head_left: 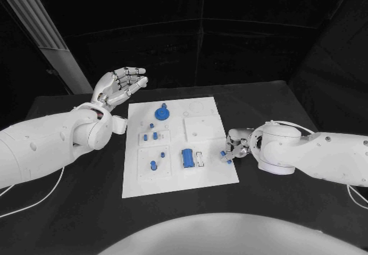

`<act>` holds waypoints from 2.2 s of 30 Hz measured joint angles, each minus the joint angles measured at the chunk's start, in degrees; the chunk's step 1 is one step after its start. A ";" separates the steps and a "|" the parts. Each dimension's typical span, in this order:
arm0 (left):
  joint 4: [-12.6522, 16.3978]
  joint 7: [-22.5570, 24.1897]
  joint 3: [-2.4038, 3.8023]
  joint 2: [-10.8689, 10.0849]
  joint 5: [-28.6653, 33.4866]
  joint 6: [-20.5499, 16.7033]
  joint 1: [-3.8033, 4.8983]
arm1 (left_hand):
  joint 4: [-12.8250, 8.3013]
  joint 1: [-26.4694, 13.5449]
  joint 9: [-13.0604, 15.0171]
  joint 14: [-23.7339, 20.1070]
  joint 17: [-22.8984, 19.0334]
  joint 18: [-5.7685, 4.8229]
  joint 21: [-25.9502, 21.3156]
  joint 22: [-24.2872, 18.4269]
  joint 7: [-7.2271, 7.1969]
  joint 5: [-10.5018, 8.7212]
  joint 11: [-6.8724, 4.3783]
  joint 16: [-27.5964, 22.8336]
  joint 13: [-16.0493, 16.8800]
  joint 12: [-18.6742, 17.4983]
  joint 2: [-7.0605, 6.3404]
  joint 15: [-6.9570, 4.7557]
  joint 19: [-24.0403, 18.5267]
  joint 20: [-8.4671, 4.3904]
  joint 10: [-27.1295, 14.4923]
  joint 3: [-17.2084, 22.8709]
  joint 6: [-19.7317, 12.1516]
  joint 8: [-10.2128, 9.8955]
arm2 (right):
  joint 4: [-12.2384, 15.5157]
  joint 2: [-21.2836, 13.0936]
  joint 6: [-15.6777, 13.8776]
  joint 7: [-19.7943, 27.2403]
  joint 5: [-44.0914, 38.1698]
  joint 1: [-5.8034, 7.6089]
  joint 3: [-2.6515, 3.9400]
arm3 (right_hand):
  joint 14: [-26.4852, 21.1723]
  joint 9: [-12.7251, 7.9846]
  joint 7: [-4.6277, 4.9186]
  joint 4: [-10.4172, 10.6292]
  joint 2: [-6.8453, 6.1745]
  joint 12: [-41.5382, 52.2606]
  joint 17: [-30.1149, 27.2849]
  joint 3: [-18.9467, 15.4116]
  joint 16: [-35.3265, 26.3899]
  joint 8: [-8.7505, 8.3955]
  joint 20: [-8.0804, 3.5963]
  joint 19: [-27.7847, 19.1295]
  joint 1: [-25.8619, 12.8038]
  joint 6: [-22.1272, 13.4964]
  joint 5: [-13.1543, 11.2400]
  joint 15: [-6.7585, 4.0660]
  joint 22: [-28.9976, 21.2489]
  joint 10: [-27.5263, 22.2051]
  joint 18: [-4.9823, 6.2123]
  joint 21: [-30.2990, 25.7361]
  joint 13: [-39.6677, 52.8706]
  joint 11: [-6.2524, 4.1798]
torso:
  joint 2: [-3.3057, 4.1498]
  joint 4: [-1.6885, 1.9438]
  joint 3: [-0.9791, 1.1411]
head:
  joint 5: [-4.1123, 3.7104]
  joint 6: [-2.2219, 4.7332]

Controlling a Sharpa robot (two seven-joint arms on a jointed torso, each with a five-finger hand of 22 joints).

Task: Assemble the parts on the task board

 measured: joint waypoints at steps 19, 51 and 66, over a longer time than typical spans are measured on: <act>0.11 0.00 0.00 -0.15 0.00 0.03 0.00 | 0.00 0.00 -0.01 0.00 -0.06 0.00 0.00 -0.02 0.00 0.00 0.00 0.02 -0.05 0.19 0.00 0.00 0.00 0.00 0.00 0.00 0.00 0.04 | -0.56 1.27 1.17 0.43 0.20 -0.04 0.25 | -0.03 11.97 1.65 -4.70 -1.83 -0.19 0.00 7.26 0.00 -3.71 0.04 0.04 2.28 -0.32 0.10 0.63 0.00 0.10 0.00 0.00 -0.03 0.44 | 0.01 -0.03 -0.01 | -0.10 0.00; -0.14 0.00 0.00 -0.06 0.00 0.10 -0.03 | 0.00 0.00 -0.07 0.00 -0.29 0.00 0.00 -0.07 -0.21 0.00 0.00 0.24 -0.12 0.44 0.00 0.00 0.00 0.00 0.00 0.00 -0.21 0.28 | 5.05 -4.04 -10.53 9.09 11.33 -0.62 -0.27 | 0.01 -23.79 3.16 -10.33 -3.82 -0.42 0.00 24.74 0.00 -20.57 0.85 0.02 0.72 9.77 1.66 1.19 0.00 0.13 0.00 0.00 -0.23 0.72 | -0.02 0.01 -0.01 | 0.38 0.00; -0.24 0.00 0.00 0.20 0.00 0.12 -0.03 | 0.00 0.00 -0.07 0.00 -0.29 0.00 0.00 -0.06 -0.21 0.00 0.00 0.24 -0.12 0.44 0.00 0.00 0.00 0.00 0.00 0.00 -0.21 0.25 | 4.37 -2.52 -11.73 15.62 29.20 -0.60 -0.27 | 0.01 -24.45 2.68 -9.46 -4.47 -0.42 0.00 25.12 0.00 -21.78 0.85 0.02 -1.80 11.09 3.60 1.19 0.00 0.13 -0.01 0.00 -0.24 0.71 | 0.03 0.03 -0.04 | 0.46 0.00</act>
